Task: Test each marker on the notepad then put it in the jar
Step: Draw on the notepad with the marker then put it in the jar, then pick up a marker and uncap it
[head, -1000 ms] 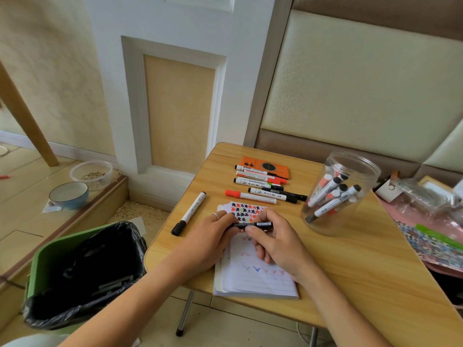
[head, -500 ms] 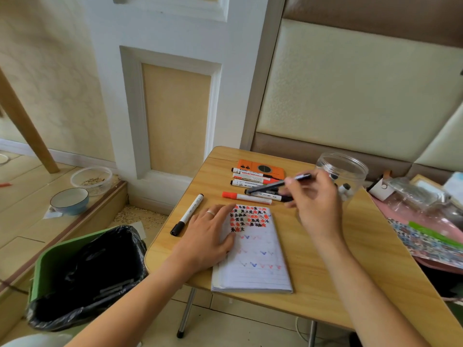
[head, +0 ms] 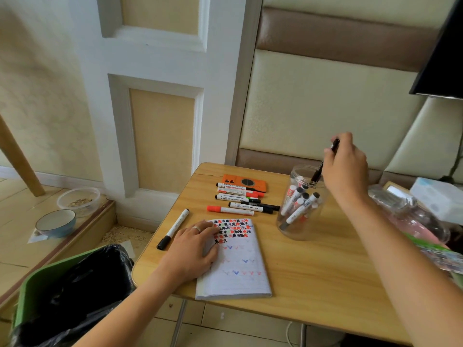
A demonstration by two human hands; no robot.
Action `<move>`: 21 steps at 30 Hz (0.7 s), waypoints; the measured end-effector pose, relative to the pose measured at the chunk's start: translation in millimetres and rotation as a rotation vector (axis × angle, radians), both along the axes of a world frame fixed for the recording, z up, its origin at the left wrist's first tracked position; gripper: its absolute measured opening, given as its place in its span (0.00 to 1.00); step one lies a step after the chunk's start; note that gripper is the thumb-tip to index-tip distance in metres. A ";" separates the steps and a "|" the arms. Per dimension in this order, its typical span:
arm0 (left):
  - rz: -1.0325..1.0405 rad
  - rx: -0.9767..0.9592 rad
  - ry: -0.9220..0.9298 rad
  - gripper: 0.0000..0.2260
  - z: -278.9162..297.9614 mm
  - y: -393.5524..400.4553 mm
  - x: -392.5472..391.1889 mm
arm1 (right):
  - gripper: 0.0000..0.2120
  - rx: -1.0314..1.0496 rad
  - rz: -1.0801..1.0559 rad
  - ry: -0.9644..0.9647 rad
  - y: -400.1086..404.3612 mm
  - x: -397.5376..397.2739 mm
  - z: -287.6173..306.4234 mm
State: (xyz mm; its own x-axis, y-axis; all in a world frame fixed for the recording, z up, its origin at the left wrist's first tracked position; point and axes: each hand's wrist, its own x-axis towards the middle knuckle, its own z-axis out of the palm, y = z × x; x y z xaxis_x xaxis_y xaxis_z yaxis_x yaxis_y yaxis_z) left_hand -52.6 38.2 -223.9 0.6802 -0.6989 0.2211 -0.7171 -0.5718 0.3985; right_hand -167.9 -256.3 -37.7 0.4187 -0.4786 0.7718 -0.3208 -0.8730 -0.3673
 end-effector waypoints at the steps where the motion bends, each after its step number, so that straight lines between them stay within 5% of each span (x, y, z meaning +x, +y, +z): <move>1: 0.001 0.001 0.001 0.26 0.1 0.1 0.0 | 0.10 0.009 -0.004 0.079 -3.2 1.2 -5.0; 5: 0.000 0.006 0.006 0.25 1.0 0.3 -0.3 | 0.07 0.010 0.013 0.342 -17.6 8.2 -24.0; 10: 0.001 0.007 0.003 0.25 1.8 0.8 -1.0 | 0.16 -0.011 0.022 0.458 -15.4 14.4 -24.3; 21: -0.020 -0.040 -0.020 0.24 0.6 0.6 -1.5 | 0.06 -0.265 0.184 0.050 41.8 22.0 -30.0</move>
